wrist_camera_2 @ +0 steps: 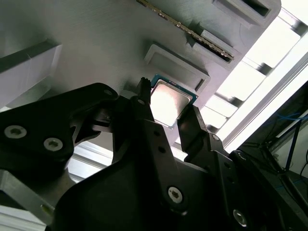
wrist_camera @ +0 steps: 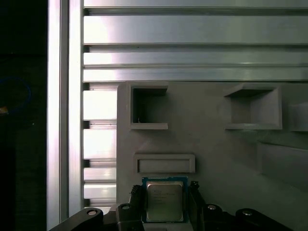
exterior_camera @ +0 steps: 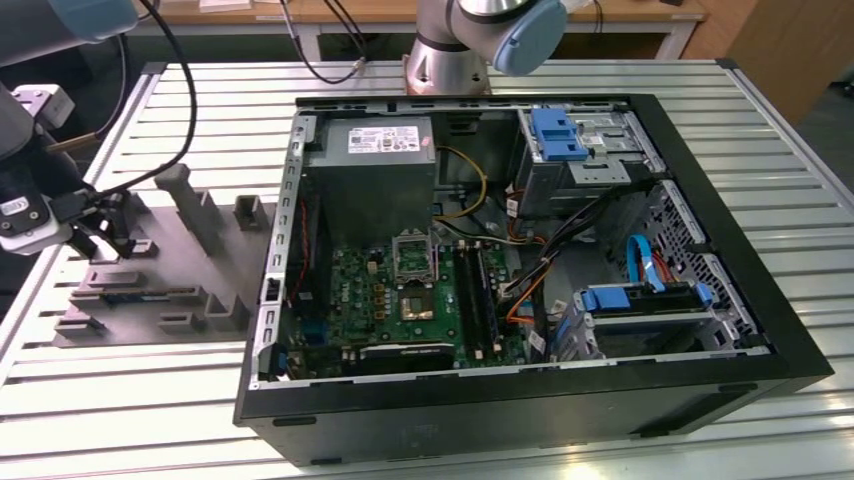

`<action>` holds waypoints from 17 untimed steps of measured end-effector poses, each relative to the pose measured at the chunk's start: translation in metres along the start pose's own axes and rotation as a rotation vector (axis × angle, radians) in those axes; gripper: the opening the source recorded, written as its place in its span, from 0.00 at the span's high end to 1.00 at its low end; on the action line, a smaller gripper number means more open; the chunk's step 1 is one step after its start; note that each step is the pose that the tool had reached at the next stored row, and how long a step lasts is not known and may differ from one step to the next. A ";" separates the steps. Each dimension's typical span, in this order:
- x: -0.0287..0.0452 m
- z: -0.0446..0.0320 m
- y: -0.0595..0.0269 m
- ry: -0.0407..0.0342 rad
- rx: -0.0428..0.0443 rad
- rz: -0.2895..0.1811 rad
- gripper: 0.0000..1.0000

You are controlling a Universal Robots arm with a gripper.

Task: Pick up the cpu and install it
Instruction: 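Pick up the cpu and move it towards the insertion slot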

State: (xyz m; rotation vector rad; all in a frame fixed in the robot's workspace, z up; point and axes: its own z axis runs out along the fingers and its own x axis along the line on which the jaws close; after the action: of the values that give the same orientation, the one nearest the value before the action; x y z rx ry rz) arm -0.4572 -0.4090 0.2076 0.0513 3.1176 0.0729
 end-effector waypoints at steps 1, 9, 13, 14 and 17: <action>0.0000 -0.0002 0.0000 0.0000 0.0000 0.000 0.53; 0.0000 -0.0019 0.0002 -0.0001 -0.0001 0.000 0.53; 0.0000 -0.0026 0.0002 0.0000 0.0000 0.000 0.53; -0.0001 -0.0027 0.0002 -0.0001 -0.0001 0.000 0.53; -0.0001 -0.0032 0.0002 -0.0001 -0.0001 0.000 0.53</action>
State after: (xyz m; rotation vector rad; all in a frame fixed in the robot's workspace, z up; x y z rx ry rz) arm -0.4572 -0.4090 0.2108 0.0513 3.1176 0.0730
